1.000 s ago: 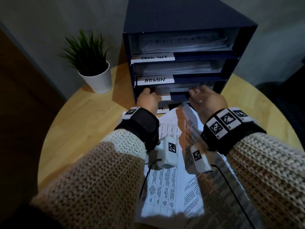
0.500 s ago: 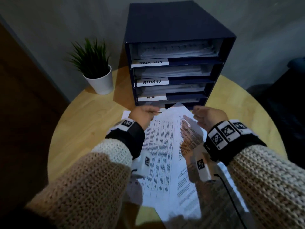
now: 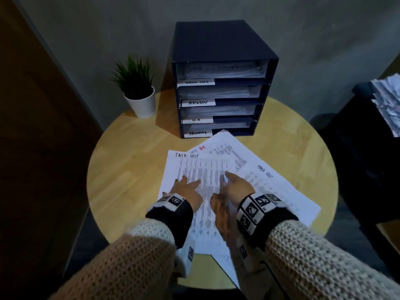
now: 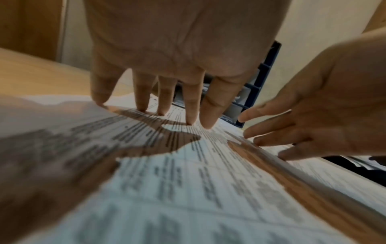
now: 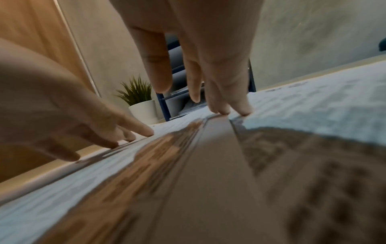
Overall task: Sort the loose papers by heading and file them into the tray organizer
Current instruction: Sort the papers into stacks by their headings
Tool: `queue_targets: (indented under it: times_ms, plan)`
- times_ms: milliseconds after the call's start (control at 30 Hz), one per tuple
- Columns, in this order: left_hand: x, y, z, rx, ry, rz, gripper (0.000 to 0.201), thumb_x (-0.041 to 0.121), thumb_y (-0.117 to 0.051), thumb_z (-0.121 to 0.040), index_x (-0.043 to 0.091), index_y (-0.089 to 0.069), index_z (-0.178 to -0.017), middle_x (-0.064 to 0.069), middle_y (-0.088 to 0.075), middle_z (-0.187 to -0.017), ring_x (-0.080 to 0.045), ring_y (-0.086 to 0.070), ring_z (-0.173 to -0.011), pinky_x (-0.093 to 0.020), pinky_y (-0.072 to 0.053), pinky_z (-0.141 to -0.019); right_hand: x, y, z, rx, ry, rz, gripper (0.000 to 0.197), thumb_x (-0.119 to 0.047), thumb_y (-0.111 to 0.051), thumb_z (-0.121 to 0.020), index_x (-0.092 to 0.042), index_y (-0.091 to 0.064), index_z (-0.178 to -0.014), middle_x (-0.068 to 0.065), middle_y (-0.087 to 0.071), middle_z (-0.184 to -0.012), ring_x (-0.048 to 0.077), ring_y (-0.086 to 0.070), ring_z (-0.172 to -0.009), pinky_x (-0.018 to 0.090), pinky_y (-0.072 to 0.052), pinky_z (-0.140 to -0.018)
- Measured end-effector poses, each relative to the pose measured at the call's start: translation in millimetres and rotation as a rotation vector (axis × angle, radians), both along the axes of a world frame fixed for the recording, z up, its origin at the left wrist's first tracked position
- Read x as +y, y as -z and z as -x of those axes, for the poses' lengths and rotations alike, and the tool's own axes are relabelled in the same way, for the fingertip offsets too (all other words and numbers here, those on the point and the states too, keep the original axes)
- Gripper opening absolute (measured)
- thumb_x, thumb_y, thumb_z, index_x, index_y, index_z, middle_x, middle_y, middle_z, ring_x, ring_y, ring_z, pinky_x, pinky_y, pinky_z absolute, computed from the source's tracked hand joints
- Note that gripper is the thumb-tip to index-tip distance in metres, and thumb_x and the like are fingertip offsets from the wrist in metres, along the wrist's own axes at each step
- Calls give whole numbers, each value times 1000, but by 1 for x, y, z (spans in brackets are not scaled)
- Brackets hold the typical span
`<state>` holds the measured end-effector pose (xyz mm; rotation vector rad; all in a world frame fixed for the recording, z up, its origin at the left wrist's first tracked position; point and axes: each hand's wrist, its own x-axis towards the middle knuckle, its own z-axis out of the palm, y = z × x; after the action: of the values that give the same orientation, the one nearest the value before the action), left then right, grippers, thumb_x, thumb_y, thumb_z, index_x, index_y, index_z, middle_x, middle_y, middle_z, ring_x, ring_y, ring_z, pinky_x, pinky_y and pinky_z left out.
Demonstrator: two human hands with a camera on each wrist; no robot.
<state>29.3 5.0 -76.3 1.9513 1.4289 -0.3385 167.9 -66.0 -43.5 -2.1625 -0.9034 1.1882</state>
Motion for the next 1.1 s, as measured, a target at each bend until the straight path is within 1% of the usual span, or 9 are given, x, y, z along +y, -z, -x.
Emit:
queue_targets:
  times_ms: [100, 267, 433, 533, 667, 767, 867, 967, 1100]
  plan:
    - [-5, 1, 5, -84, -128, -83, 45, 30, -47, -90, 46, -45, -132, 3, -33, -147, -24, -42, -129, -38, -40, -105, -3, 11, -6, 88, 100, -120, 57, -7, -53, -93, -24, -36, -144, -4, -26, -154, 21, -44, -130, 15, -48, -80]
    - [4, 4, 19, 45, -339, -285, 72, 58, -60, -79, 28, -34, -139, -4, -29, -136, -30, -31, -127, -45, -35, -104, -3, 15, -41, -29, 395, -163, 44, -13, -52, -92, -20, -48, -135, 11, -64, -105, 21, -56, -68, 27, -43, -60]
    - [18, 10, 19, -55, -493, -208, 85, 50, -78, -67, 27, -32, -135, -6, -35, -131, -30, -36, -125, -45, -40, -98, 7, 26, -52, -215, 301, 46, 54, -17, -41, -95, -18, -27, -147, 13, -41, -145, 29, -49, -122, 34, -41, -96]
    - [18, 15, 12, -177, -470, -160, 83, 40, -83, -65, 25, -36, -132, -6, -39, -132, -29, -43, -123, -44, -42, -100, 13, 25, -43, -157, 213, 41, 53, -13, -40, -97, -17, -26, -148, 5, -28, -153, 24, -40, -133, 31, -41, -97]
    - [18, 16, 11, -293, -482, -146, 69, 29, -85, -65, 22, -47, -122, -2, -49, -122, -25, -54, -110, -37, -48, -90, 9, 18, -49, 1, 365, -102, 54, -10, -50, -94, -21, -34, -144, 6, -53, -126, 28, -57, -110, 29, -40, -77]
    - [15, 14, 11, -356, -408, -92, 24, 28, -75, -79, 23, -57, -95, 4, -60, -100, -22, -60, -94, -36, -50, -82, 1, 15, -64, -14, 551, -145, 48, -12, -51, -93, -21, -42, -140, 12, -58, -112, 34, -61, -96, 33, -47, -77]
    - [7, 13, 5, -407, -337, -149, 12, 26, -72, -81, 25, -63, -73, -2, -68, -88, -25, -65, -86, -36, -53, -75, 1, 25, -76, -67, 578, -75, 55, -14, -49, -91, -22, -34, -144, 14, -50, -133, 26, -52, -69, 26, -38, -53]
    - [0, 8, -2, -458, -317, -142, 14, 27, -71, -80, 23, -68, -92, 1, -65, -104, -20, -63, -96, -36, -52, -87, 2, 31, -77, -67, 568, -40, 59, -11, -47, -90, -23, -29, -145, 13, -46, -140, 28, -56, -79, 27, -37, -53]
    - [-8, 1, -6, -511, -349, -51, 38, 19, -66, -86, 15, -52, -121, -1, -60, -111, -24, -60, -99, -37, -50, -87, 3, 32, -68, -68, 523, -59, 59, -8, -46, -87, -21, -33, -143, 4, -41, -144, 29, -51, -120, 28, -42, -83]
